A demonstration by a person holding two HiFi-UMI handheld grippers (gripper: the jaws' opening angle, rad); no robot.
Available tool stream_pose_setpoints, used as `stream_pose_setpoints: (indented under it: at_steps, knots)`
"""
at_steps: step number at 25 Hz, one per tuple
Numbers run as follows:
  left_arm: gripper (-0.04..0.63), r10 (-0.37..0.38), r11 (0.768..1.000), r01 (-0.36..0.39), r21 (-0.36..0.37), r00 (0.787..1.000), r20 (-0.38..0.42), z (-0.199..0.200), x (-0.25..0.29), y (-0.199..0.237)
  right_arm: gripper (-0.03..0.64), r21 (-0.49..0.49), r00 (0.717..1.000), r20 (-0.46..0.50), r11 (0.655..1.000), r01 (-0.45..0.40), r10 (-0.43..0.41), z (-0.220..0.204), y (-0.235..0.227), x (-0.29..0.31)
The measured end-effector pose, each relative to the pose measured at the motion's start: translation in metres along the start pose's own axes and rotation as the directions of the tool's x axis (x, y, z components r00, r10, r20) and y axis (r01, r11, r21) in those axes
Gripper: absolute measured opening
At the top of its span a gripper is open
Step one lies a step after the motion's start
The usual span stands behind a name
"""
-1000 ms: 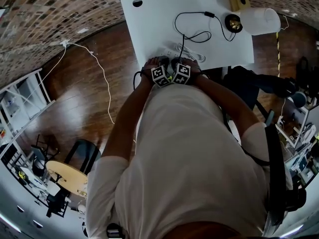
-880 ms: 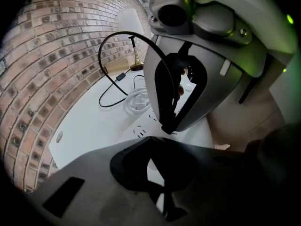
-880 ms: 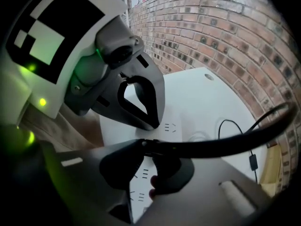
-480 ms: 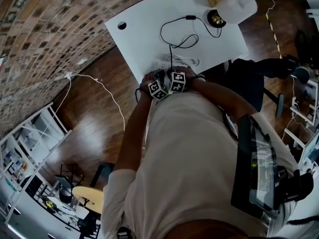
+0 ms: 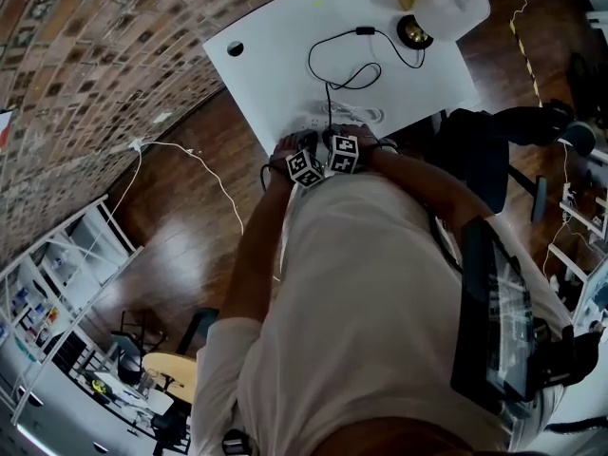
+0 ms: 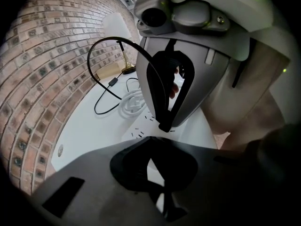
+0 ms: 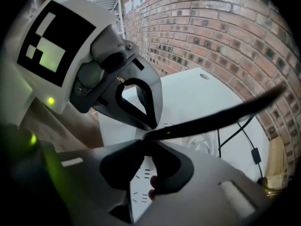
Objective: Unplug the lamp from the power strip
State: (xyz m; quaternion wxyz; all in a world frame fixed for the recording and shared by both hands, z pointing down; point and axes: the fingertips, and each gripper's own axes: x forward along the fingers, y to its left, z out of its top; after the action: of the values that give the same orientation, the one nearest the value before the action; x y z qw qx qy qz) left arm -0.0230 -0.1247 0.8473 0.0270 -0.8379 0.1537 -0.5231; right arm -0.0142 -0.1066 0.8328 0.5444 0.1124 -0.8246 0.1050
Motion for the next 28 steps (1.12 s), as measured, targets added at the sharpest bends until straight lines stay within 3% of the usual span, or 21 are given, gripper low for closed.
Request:
stream_pose_setpoints:
  at_steps: [9, 20, 25, 28]
  knots:
    - [-0.014, 0.024, 1.000, -0.024, 0.003, 1.000, 0.005, 0.000, 0.000, 0.003, 0.039, 0.009, 0.999, 0.043, 1.000, 0.014, -0.015, 0.004, -0.001, -0.022]
    - [-0.014, 0.018, 1.000, -0.018, -0.011, 1.000, -0.009, -0.002, -0.002, 0.003, 0.037, -0.005, 1.000, 0.025, 1.000, 0.013, -0.012, 0.009, 0.000, -0.023]
    - [-0.015, 0.022, 0.998, -0.021, 0.051, 1.000, -0.015, -0.002, -0.001, 0.003, 0.031, 0.024, 1.000, 0.025, 1.000, -0.012, 0.012, 0.009, -0.002, -0.024]
    - [-0.015, 0.020, 0.999, -0.018, 0.042, 0.999, -0.026, -0.002, 0.000, 0.002, 0.027, 0.027, 1.000, 0.015, 1.000, -0.012, 0.011, 0.009, -0.002, -0.024]
